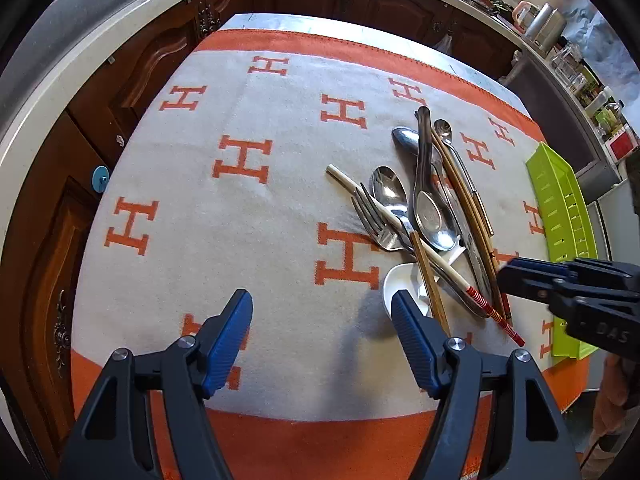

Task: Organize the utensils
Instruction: 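Move both open tools back over the utensil pile, then grasp a white chopstick with the right tool while the left tool grasps a steel spoon, then carry the spoon and white chopstick to the green tray and open both tools, then move both open tools back toward the remaining utensils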

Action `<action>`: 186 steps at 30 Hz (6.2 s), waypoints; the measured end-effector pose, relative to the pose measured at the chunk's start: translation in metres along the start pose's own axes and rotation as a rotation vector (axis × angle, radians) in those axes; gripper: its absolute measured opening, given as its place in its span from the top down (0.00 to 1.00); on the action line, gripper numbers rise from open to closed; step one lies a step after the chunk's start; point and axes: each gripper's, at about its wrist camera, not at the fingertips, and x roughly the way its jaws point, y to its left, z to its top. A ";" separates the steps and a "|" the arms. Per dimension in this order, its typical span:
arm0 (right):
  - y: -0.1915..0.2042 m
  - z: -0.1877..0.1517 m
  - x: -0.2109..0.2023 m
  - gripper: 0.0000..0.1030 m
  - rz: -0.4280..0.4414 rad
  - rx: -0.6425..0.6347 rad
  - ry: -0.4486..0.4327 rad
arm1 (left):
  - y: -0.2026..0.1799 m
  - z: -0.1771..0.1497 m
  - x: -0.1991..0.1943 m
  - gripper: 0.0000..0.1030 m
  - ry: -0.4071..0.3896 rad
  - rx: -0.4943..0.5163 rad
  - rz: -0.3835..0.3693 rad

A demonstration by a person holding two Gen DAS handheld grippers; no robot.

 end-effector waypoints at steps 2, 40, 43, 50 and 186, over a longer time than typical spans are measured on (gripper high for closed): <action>0.004 0.006 0.015 0.79 0.004 -0.017 0.029 | 0.001 0.001 0.001 0.32 0.001 -0.001 -0.004; -0.019 0.002 0.036 0.92 0.162 0.018 0.048 | -0.060 0.059 0.061 0.95 0.185 0.056 -0.215; -0.021 0.002 0.030 0.92 0.178 0.024 0.033 | -0.055 0.057 0.054 0.96 0.173 0.043 -0.223; -0.016 -0.003 0.021 0.93 0.166 0.004 0.018 | -0.041 0.054 0.030 0.96 0.129 0.029 -0.230; -0.064 -0.055 -0.078 0.83 -0.121 0.189 -0.211 | -0.093 0.009 -0.046 0.26 -0.286 0.196 0.095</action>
